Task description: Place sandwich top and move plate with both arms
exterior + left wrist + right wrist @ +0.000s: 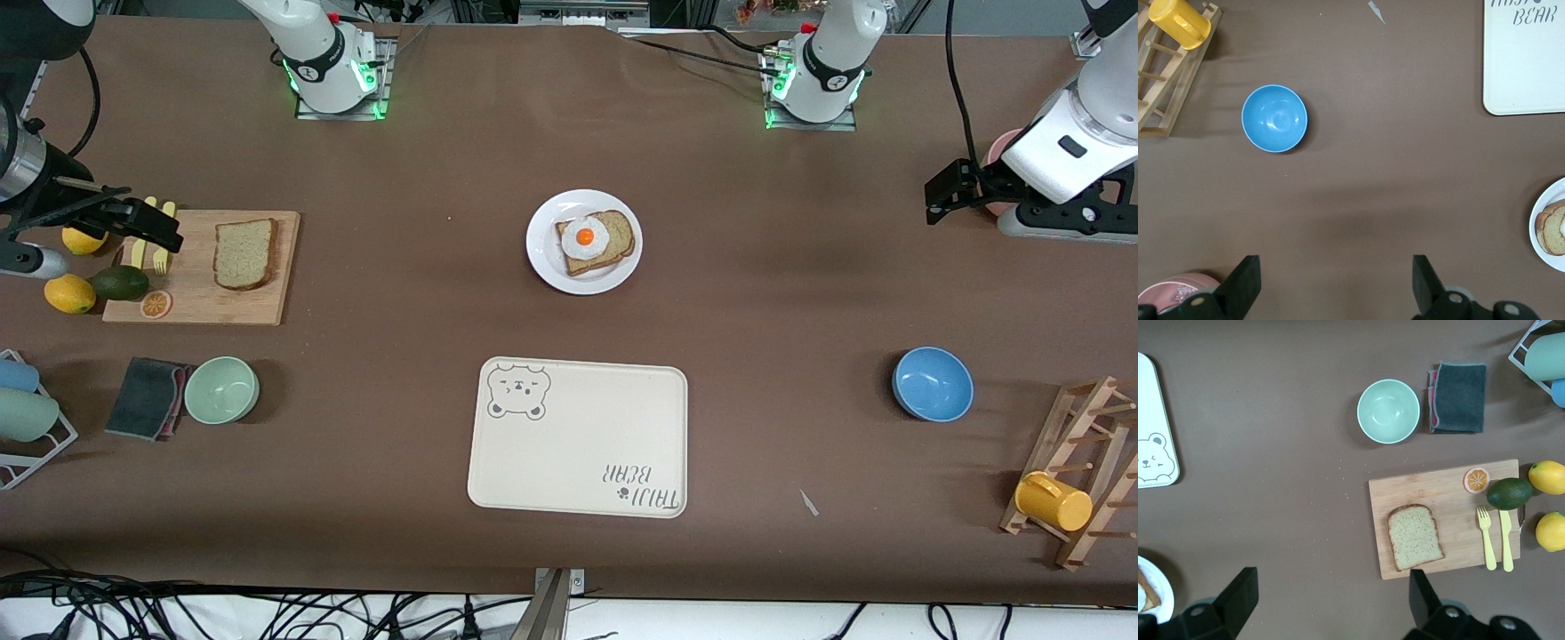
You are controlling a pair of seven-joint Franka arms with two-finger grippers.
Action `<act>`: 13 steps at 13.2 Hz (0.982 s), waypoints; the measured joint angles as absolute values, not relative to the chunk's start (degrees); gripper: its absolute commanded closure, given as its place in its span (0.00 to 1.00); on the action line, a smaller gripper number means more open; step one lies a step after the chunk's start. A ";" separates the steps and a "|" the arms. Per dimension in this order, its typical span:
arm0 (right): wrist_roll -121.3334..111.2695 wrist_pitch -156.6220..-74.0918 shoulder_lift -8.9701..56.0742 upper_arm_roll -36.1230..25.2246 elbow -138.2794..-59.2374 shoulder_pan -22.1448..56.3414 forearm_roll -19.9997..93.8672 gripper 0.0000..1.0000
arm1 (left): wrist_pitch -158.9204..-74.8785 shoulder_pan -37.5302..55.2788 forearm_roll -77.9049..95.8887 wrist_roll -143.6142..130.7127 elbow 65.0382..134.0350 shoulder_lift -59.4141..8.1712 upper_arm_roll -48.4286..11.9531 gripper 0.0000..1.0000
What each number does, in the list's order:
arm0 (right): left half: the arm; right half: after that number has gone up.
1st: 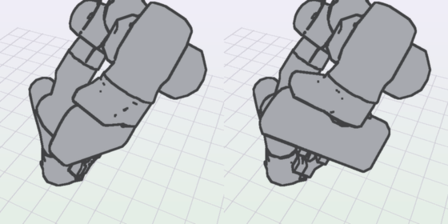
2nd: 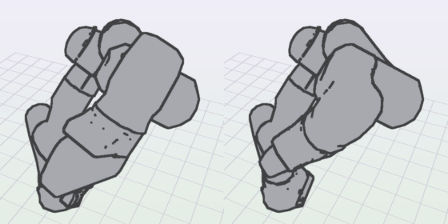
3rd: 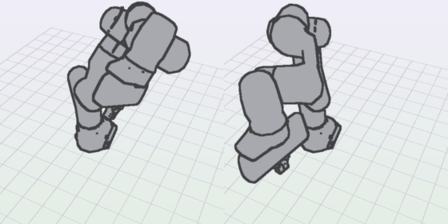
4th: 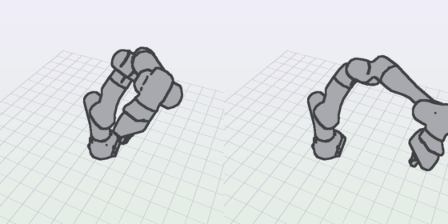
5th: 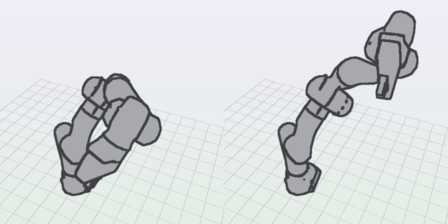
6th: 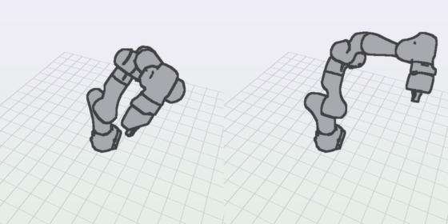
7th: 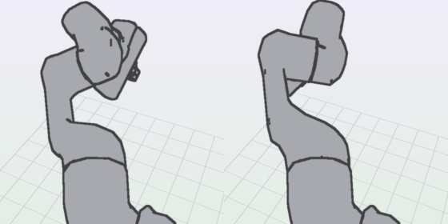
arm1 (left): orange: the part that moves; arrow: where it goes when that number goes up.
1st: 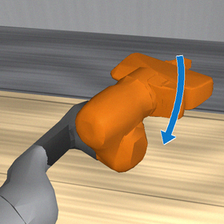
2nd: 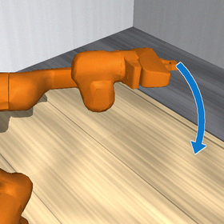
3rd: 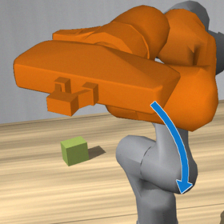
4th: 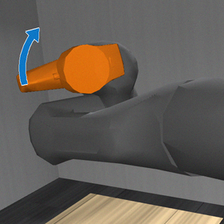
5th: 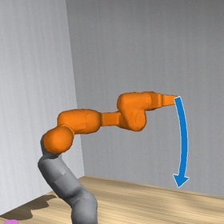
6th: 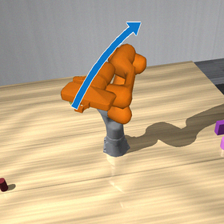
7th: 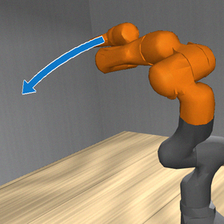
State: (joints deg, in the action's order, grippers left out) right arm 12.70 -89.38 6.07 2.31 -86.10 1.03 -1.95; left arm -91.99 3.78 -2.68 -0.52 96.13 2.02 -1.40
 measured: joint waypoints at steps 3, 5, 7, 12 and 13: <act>12.73 -89.39 5.87 2.34 -86.06 1.04 -1.95 0.00 | -91.99 3.77 -2.68 -0.52 96.13 2.02 -1.40 0.00; 13.01 -89.40 5.63 2.36 -86.06 1.05 -1.95 0.00 | -91.99 3.76 -2.68 -0.52 96.13 2.02 -1.33 0.00; 13.22 -89.47 5.58 2.38 -86.06 1.05 -1.95 0.00 | -91.99 3.76 -2.68 -0.52 96.13 2.02 -1.33 0.00; 13.92 -89.55 5.58 2.38 -86.06 1.05 -1.95 0.00 | -91.99 3.76 -2.68 -0.52 96.13 2.02 -1.33 0.00; 14.02 -89.59 5.58 2.38 -86.06 1.05 -1.94 0.00 | -91.99 3.76 -2.68 -0.52 96.13 2.02 -1.33 0.00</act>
State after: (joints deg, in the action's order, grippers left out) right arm 14.02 -89.59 5.58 2.38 -86.06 1.05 -1.94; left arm -91.99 3.76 -2.68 -0.52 96.13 2.02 -1.33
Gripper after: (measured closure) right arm 0.000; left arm 0.000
